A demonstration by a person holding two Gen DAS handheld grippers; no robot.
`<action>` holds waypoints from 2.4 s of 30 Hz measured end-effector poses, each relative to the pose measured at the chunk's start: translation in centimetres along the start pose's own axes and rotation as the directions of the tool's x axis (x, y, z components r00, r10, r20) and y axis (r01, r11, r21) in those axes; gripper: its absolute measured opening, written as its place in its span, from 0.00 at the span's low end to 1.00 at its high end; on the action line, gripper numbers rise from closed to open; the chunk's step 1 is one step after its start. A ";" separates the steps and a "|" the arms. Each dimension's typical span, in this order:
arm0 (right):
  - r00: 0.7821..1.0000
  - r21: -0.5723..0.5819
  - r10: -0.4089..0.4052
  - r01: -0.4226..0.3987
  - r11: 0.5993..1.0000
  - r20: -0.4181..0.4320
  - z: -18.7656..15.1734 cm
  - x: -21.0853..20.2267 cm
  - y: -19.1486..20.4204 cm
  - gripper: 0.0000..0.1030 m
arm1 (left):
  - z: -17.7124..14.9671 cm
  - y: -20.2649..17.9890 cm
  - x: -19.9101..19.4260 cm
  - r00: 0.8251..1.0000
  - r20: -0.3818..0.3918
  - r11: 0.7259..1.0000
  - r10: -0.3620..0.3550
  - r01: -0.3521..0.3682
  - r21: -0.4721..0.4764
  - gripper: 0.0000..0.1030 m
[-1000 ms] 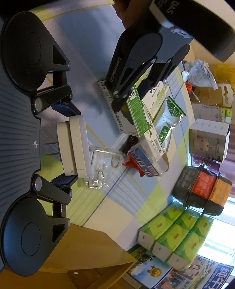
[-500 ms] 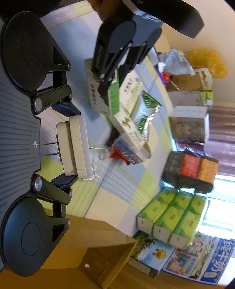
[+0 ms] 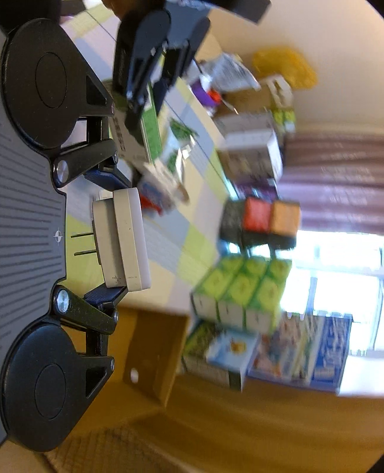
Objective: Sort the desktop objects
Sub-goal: 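Carry the plug and green box to the cardboard box and release both, then move both open tools back over the table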
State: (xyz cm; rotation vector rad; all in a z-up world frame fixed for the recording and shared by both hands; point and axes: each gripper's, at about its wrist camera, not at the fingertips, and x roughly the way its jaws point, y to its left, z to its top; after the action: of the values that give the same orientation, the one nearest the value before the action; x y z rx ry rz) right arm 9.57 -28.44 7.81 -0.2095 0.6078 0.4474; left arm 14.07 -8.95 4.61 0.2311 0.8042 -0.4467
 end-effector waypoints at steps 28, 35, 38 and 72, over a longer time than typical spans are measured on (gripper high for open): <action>0.969 0.217 -0.216 0.239 0.947 -0.123 -5.6 -2.1 -16.5 0.61 | 10.1 -17.6 7.7 0.967 0.080 0.969 -0.241 0.245 -0.039 0.24; 0.971 0.226 -0.201 0.226 0.948 -0.129 -6.1 -1.4 -16.8 0.61 | 9.7 -17.6 8.3 0.969 0.077 0.970 -0.237 0.240 -0.033 0.24; 0.973 0.226 -0.191 0.217 0.950 -0.130 -6.2 -1.2 -16.5 0.61 | 9.5 -17.0 7.7 0.972 0.086 0.974 -0.220 0.223 -0.034 0.24; 0.995 0.270 -0.081 0.093 0.958 -0.054 -4.7 -5.7 -5.7 0.92 | 2.1 -8.1 -2.4 0.990 0.120 0.980 -0.076 0.096 -0.172 0.67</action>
State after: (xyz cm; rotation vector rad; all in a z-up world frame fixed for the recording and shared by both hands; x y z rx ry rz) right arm 5.70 -36.91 7.79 0.0175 0.6923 0.2705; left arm 10.18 -16.19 7.54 0.0051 0.7399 -0.4631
